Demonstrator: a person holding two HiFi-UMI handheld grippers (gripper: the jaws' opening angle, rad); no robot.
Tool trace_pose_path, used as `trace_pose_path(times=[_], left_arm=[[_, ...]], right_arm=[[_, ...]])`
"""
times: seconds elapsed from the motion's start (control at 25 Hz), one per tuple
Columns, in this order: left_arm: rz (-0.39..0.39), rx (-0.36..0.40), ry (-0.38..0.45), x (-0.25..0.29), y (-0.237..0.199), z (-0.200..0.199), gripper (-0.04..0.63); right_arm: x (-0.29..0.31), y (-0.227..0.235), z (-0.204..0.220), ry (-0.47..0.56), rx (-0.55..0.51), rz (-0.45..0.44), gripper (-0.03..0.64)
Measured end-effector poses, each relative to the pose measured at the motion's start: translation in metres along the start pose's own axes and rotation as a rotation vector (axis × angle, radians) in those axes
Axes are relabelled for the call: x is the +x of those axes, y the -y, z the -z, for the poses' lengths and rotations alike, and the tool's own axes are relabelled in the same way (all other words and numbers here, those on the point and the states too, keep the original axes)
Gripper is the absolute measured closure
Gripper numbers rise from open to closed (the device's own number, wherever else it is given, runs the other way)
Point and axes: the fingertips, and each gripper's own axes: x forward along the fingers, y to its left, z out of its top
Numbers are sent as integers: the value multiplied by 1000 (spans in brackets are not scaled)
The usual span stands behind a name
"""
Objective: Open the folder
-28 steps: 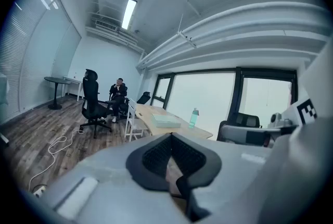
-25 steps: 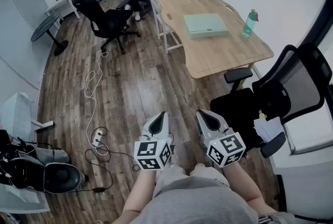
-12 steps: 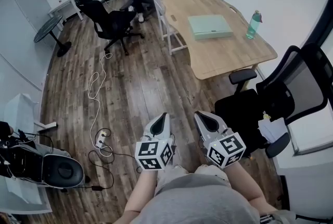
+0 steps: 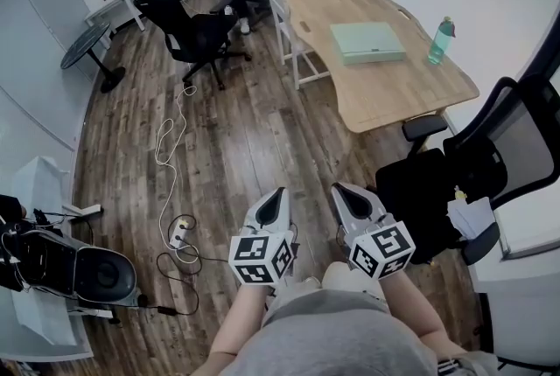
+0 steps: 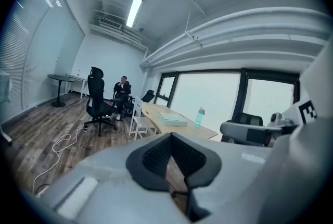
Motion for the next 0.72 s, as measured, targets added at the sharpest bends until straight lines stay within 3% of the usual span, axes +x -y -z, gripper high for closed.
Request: trace_pose_path(times=[0.32,0.72], left_arm=[[-7,-13,9,13,-28,-6,592],[-29,-22,14,87,-82,-34,592]], right_arm=[[25,0,2,14,6,-11,617],[115,39,-12,26,-26,-28,617]])
